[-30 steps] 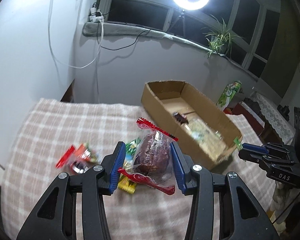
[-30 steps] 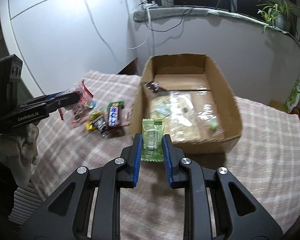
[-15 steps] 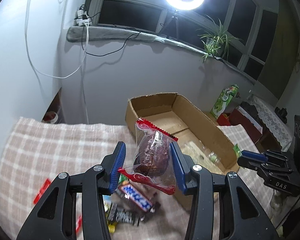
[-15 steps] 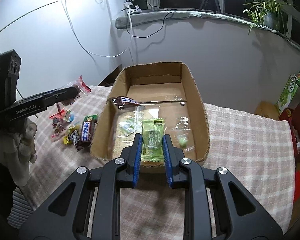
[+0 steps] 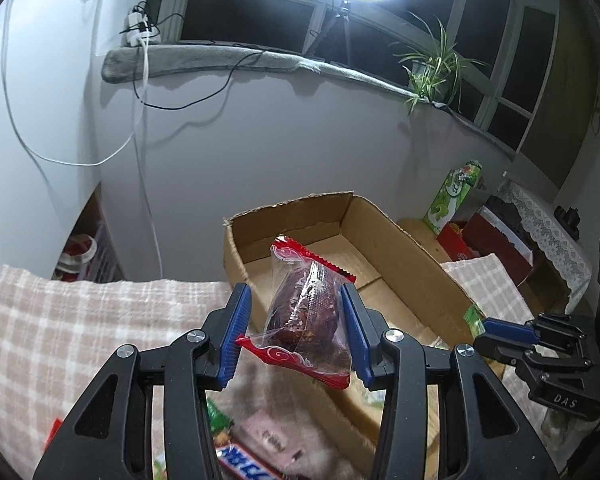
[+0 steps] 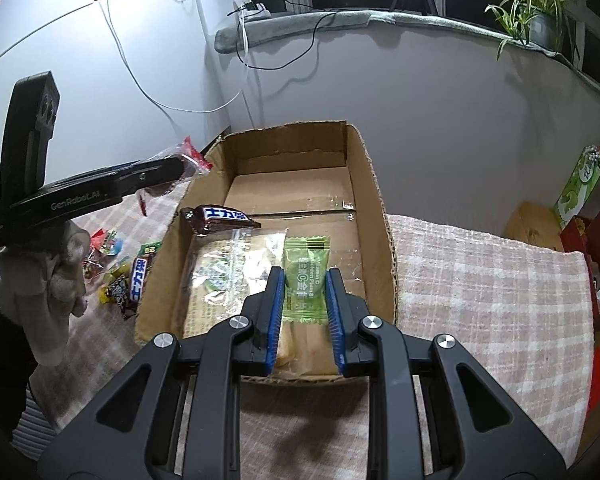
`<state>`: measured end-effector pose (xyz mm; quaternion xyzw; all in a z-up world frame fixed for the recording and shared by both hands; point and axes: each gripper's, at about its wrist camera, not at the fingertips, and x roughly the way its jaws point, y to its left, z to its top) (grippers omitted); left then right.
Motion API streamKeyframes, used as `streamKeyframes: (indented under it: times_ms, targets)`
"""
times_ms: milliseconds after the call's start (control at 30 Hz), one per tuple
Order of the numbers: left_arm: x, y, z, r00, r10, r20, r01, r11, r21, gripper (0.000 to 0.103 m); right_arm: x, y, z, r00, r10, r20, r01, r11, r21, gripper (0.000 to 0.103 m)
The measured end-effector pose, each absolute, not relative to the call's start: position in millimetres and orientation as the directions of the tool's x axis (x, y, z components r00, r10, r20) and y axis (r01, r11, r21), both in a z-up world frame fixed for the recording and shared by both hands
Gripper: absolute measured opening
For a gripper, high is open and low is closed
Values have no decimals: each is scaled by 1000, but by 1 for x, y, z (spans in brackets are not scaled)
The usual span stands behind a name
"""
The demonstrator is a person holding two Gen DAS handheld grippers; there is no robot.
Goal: Organize snacks
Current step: 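Open both grippers to drop the bag and candy into the box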
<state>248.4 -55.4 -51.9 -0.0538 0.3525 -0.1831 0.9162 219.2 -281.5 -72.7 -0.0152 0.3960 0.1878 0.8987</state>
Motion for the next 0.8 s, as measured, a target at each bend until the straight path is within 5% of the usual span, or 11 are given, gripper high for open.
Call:
streamKeyframes:
  times_ms: [567, 667, 700, 733, 800]
  targets:
    - [269, -72, -63, 663, -378, -646, 309, 924, -223, 48, 232, -284, -81, 600, 330, -729, -345, 929, 136, 23]
    - [269, -72, -63, 663, -375, -648, 304, 926, -226, 58, 233, -283, -81, 602, 327, -728, -342, 930, 135, 43]
    - [269, -71, -63, 661, -378, -648, 305, 924, -228, 58, 232, -283, -81, 606, 326, -726, -341, 931, 133, 62]
    - [269, -72, -63, 662, -378, -647, 305, 925, -227, 58, 231, -283, -80, 612, 326, -720, -341, 931, 132, 70]
    - [268, -71, -62, 665, -375, -646, 305, 926, -224, 58, 229, -281, -79, 619, 329, -713, -348, 929, 126, 70]
